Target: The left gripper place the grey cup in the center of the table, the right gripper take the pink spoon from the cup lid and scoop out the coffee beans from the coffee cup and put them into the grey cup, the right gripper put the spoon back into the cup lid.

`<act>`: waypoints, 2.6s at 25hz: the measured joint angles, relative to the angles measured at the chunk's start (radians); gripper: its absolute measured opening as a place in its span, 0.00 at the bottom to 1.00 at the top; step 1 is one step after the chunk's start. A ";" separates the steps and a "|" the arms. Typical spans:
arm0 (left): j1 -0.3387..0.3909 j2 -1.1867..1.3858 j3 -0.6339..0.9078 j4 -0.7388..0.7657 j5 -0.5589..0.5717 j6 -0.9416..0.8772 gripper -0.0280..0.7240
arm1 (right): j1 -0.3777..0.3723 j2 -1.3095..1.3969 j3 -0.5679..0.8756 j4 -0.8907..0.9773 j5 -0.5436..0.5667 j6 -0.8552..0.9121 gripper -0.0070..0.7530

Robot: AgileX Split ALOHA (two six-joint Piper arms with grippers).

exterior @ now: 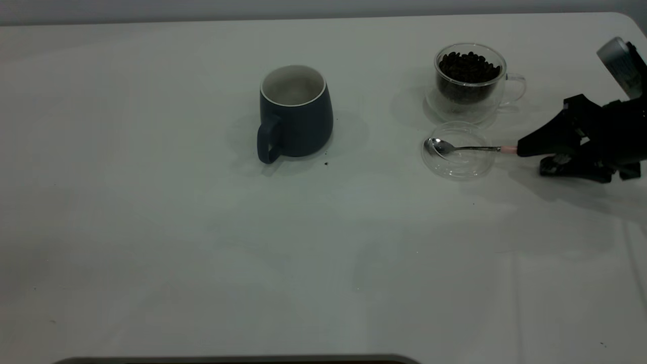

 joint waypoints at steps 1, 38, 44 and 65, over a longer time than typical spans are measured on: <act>0.000 0.000 0.000 0.000 0.000 0.000 0.79 | 0.007 -0.012 0.000 0.016 -0.027 -0.026 0.76; 0.000 0.000 0.000 0.000 0.000 0.000 0.79 | 0.533 -1.088 0.564 -0.526 -0.411 0.887 0.77; 0.000 0.000 0.000 0.000 0.000 0.000 0.79 | 0.478 -1.219 0.472 -1.140 -0.093 1.397 0.77; 0.000 0.000 0.000 0.000 0.000 0.000 0.79 | 0.226 -2.124 0.522 -1.715 0.381 1.805 0.77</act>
